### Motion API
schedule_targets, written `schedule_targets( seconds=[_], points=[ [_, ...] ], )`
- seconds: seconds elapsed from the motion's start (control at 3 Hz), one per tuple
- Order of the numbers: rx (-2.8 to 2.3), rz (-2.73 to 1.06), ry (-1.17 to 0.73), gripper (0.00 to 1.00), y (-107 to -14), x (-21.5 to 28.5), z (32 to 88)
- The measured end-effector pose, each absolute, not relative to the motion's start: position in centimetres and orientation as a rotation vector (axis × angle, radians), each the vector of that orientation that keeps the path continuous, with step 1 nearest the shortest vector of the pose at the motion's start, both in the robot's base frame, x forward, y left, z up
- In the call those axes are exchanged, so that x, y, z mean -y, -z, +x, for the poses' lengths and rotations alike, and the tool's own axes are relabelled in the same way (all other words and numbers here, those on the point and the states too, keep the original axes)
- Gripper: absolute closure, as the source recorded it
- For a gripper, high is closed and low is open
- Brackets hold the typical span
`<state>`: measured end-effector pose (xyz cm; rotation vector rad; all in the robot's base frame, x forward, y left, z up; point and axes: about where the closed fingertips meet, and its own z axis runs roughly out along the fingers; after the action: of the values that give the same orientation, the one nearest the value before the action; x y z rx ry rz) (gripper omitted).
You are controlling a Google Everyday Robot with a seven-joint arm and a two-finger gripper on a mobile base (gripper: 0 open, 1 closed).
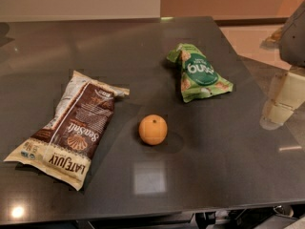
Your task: Move orange near green rice chip bag
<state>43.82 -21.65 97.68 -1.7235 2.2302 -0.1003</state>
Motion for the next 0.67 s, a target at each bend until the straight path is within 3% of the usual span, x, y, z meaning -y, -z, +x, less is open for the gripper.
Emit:
schedule_targets(
  seconds=[0.67],
  points=[
    [-2.181, -1.749, 0.042, 0.0, -97.5, 19.9, 44.3]
  ],
)
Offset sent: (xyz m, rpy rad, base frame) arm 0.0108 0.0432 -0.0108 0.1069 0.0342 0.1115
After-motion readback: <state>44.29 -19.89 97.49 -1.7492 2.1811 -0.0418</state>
